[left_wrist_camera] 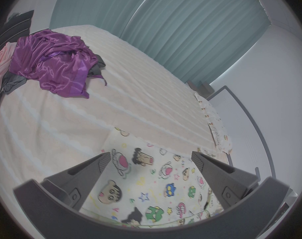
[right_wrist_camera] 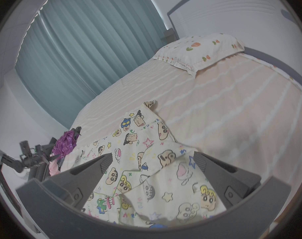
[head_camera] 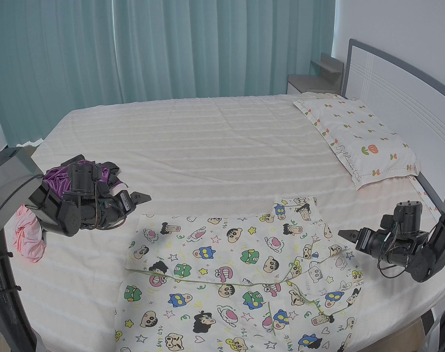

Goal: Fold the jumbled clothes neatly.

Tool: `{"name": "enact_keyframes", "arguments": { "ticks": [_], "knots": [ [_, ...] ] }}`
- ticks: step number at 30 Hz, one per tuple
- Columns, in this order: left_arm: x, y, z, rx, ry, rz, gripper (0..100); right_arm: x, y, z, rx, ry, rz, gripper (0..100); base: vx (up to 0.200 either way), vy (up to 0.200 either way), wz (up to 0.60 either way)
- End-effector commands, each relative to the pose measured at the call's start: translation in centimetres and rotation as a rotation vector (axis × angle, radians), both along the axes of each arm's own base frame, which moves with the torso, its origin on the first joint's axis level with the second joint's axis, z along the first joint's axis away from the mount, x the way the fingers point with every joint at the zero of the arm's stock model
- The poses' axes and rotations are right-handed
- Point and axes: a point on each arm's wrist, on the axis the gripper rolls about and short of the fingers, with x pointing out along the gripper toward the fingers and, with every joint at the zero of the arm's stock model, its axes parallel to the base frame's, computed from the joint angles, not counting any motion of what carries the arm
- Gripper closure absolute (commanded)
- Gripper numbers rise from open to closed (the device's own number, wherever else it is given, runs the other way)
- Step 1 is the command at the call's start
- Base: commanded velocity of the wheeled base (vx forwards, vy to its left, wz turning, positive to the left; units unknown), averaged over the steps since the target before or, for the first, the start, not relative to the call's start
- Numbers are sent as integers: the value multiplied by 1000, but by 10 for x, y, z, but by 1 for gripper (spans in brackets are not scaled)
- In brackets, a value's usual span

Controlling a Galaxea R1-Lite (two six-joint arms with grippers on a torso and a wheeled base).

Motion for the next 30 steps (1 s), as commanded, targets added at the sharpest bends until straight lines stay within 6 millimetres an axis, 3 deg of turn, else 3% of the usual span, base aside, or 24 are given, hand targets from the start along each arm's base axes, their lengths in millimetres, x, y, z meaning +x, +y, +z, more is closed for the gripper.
{"name": "enact_keyframes", "arguments": {
  "ticks": [1, 15, 27, 30],
  "knots": [
    [16, 8, -34, 1, 58, 11, 0, -8, -2, 2, 14, 7, -15, 0, 0, 0, 0],
    [52, 13, -65, 65, 21, -26, 0, -20, 1, 2, 26, 34, -18, 0, 0, 0, 0],
    [62, 3, -94, 54, 45, -64, 0, -18, 12, 1, 35, 36, 9, 0, 0, 0, 0],
    [65, -2, -93, 47, 38, -82, 0, -18, 13, 0, 25, 36, 1, 0, 0, 0, 0]
  ]
}}
